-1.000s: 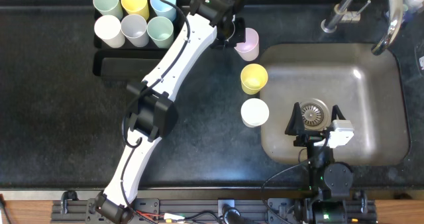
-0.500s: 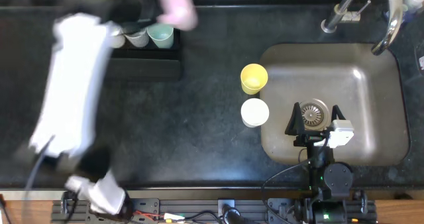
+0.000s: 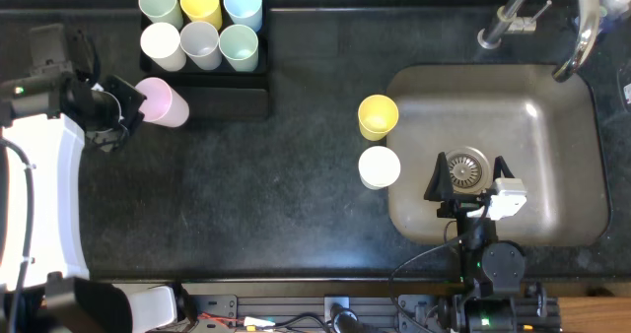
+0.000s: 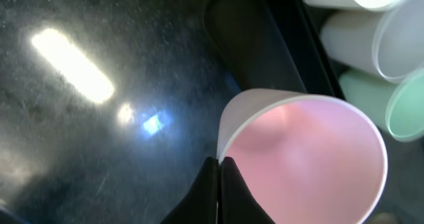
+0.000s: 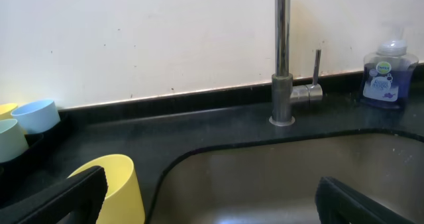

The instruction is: Store Cups

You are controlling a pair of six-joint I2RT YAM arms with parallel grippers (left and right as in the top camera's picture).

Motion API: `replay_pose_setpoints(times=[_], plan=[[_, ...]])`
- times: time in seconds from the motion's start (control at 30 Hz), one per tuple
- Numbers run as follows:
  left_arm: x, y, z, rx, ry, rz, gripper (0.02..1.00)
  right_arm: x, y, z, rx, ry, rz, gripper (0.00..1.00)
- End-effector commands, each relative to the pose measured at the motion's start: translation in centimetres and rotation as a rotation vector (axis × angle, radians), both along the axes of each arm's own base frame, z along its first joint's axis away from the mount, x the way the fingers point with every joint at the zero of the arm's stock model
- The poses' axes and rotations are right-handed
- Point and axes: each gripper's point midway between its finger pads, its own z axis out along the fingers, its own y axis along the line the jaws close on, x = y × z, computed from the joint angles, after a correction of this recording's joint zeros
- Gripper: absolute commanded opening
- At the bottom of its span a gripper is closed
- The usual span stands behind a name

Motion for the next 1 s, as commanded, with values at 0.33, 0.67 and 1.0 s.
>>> replay_pose_setpoints(times=[0.33, 0.67, 1.0], plan=[[3.7, 3.3, -1.9, 0.079, 0.021, 0.071, 0.036, 0.0, 0.2, -0.3, 0.005, 0.0, 0.008, 0.998], [6.2, 4.4, -1.5, 0.108, 0.035, 0.072, 0.036, 0.0, 0.2, -0.3, 0.005, 0.0, 0.008, 0.998], [6.5, 4.6, -2.9, 0.129, 0.071, 0.072, 0.036, 0.0, 0.2, -0.3, 0.005, 0.0, 0.008, 0.996]])
